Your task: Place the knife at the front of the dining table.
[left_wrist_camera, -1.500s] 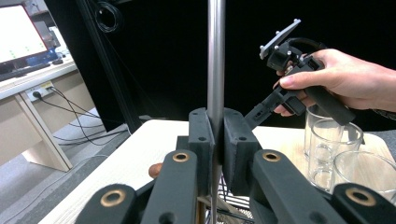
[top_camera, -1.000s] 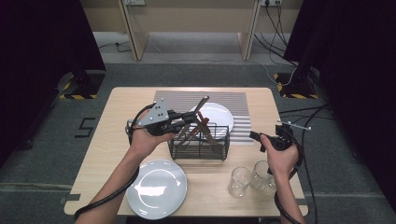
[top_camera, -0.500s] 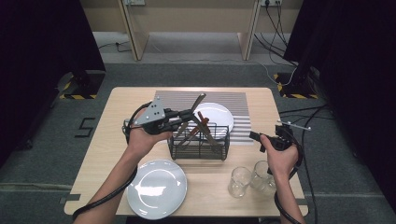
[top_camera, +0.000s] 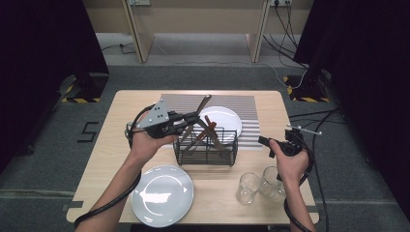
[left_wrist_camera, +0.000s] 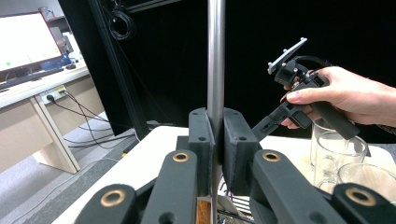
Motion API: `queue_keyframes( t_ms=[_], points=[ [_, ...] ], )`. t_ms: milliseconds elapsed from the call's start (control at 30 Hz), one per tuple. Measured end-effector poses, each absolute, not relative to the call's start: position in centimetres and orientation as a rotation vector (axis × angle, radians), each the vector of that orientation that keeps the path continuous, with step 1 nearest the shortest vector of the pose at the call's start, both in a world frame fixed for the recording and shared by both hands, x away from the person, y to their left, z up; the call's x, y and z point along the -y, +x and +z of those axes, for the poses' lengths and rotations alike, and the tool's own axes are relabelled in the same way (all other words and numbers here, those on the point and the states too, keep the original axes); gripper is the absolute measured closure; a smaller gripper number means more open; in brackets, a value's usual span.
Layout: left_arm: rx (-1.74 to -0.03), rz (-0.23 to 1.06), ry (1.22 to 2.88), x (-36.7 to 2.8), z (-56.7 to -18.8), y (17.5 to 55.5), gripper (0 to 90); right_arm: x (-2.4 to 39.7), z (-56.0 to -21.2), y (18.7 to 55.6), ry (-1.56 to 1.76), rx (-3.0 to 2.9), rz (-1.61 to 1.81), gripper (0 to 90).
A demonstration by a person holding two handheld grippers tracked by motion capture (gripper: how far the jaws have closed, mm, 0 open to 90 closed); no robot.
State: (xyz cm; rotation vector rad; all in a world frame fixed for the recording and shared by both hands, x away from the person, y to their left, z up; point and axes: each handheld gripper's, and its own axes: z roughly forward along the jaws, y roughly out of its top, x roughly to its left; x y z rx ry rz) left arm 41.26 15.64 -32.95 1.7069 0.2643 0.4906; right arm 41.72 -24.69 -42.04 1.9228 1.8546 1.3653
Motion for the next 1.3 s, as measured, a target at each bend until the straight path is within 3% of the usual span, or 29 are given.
queue_keyframes(
  t_ms=[1300],
  points=[
    [-0.276, 0.51, 1.666, -16.8, -31.9, 41.1, 83.1, 24.8, -42.0, 41.7, 1.922, -1.846, 1.371, 48.4]
  ],
)
